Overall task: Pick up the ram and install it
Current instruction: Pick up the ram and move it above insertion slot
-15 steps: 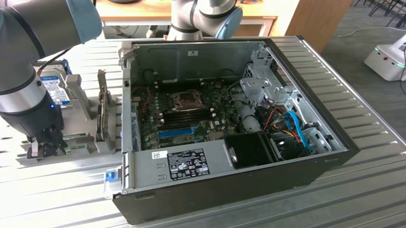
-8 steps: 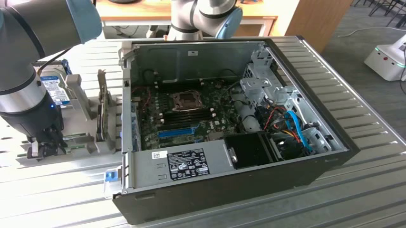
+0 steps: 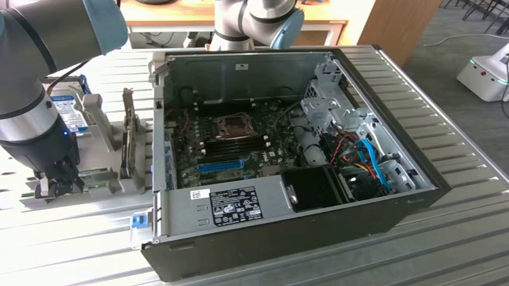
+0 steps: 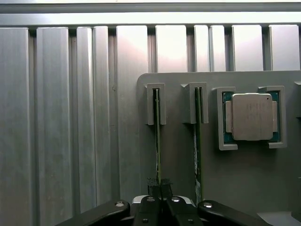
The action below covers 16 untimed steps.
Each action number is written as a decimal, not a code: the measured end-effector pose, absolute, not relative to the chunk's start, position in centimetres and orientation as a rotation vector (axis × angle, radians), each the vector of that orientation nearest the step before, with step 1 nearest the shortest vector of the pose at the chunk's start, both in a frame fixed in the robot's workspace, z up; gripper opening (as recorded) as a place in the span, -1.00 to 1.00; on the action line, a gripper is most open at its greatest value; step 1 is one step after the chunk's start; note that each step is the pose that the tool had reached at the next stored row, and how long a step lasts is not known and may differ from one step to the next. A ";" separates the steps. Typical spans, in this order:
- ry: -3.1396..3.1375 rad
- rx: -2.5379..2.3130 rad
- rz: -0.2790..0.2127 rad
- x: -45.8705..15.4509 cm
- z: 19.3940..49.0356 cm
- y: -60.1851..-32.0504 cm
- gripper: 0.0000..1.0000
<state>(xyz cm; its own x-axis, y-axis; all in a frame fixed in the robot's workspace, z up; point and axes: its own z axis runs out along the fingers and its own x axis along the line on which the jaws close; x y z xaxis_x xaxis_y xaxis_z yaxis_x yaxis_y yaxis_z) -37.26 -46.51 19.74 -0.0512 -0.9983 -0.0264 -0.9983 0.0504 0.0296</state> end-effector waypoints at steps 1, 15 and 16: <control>-2.276 2.163 -0.062 -37.3 19.7 -46.5 -0.76; -2.276 2.163 -0.062 -37.3 20.0 -46.5 -0.76; -2.276 2.163 -0.062 -37.3 20.1 -46.5 -0.76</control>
